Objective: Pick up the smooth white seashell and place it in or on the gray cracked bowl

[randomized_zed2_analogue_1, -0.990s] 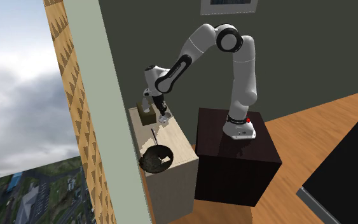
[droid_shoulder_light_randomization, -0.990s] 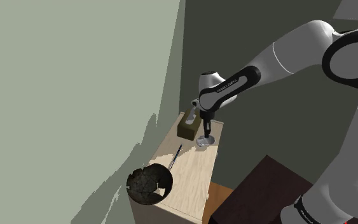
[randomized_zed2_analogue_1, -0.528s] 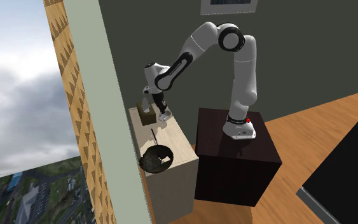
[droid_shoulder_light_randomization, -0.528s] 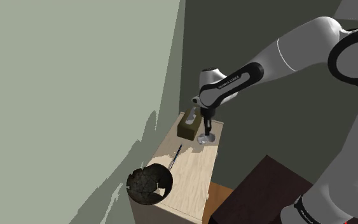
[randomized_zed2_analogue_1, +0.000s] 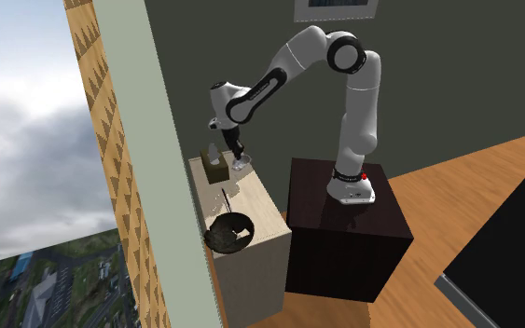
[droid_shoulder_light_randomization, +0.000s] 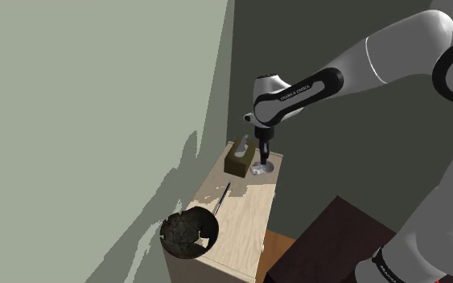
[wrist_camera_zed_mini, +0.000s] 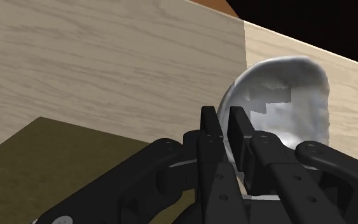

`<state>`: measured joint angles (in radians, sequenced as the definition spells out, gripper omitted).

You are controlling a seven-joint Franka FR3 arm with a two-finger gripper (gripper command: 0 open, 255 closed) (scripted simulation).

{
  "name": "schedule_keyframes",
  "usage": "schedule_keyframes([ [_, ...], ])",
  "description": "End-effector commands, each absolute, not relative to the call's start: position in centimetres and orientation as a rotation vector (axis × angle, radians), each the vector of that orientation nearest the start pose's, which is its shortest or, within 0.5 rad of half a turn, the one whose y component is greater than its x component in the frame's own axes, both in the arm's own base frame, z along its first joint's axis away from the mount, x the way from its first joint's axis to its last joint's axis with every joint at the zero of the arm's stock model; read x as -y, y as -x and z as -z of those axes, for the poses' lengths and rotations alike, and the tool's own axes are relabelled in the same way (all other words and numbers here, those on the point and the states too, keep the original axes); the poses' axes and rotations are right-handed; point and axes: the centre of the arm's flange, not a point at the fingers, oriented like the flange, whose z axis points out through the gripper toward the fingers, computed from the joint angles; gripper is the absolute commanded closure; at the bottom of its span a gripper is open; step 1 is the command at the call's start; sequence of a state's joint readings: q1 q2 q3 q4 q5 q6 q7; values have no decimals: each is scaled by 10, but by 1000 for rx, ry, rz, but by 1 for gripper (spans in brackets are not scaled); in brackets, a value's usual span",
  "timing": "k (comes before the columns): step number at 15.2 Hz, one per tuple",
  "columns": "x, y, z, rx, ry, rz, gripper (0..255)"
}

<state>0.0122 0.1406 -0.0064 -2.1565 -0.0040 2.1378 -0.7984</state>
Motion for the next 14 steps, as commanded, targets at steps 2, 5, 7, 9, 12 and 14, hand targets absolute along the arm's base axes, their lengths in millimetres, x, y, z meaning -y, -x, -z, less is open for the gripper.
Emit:
schedule_keyframes([
  [2, -3, -537, -338, 1207, 2828, -229, 255],
  [5, -3, -537, -354, 1207, 2828, -229, 255],
  [7, -3, -537, -365, 1207, 2828, -229, 255],
  [9, -3, -537, -375, 1207, 2828, -229, 255],
  [12, -16, -536, -385, 1207, 2828, -229, 255],
  [14, -42, -534, -386, 1207, 2828, -229, 255],
])
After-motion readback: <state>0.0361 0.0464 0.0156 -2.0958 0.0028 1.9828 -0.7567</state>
